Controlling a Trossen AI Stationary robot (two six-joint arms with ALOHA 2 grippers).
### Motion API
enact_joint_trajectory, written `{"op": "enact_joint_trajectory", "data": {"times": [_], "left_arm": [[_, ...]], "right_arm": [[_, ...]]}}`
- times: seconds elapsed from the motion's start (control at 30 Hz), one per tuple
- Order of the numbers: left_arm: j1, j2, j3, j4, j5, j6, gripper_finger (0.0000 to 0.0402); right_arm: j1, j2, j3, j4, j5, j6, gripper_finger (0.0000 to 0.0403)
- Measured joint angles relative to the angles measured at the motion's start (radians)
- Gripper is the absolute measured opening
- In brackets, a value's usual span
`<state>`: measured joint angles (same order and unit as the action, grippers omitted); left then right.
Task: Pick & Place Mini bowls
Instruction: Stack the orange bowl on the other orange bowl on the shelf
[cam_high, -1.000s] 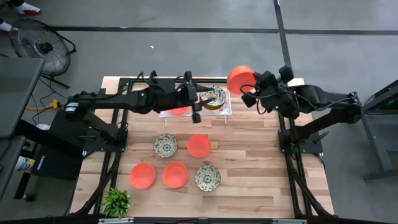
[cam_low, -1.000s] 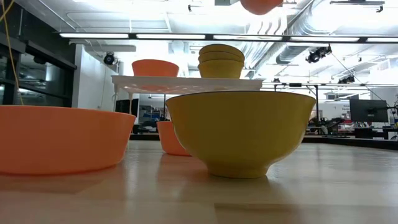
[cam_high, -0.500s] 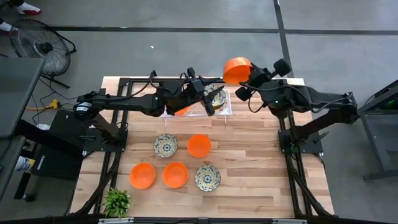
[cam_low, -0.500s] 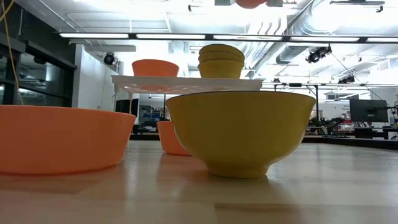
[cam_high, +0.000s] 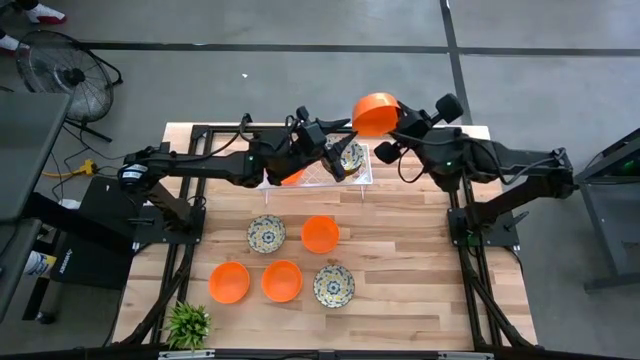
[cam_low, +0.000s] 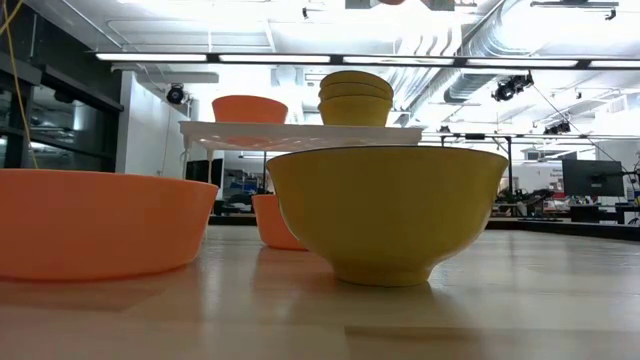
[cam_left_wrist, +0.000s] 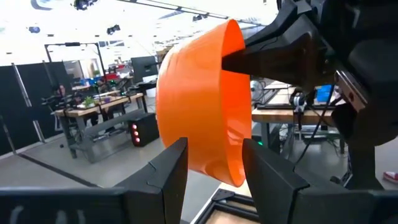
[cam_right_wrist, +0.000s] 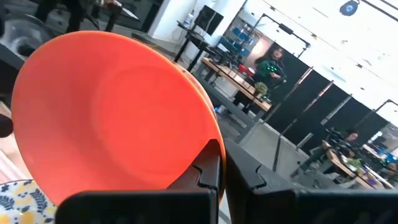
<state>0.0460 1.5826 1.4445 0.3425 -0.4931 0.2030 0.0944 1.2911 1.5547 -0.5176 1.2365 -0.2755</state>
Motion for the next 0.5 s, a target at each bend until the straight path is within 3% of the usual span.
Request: {"op": "enact_joint_trajectory", "data": {"times": [0.5], "left_arm": [[0.0, 0.0, 0.0, -0.024, -0.141, -0.002, 0.0149]], "right_arm": [[0.003, 0.036, 0.0, 0.023, -0.058, -0.002, 0.0]]}}
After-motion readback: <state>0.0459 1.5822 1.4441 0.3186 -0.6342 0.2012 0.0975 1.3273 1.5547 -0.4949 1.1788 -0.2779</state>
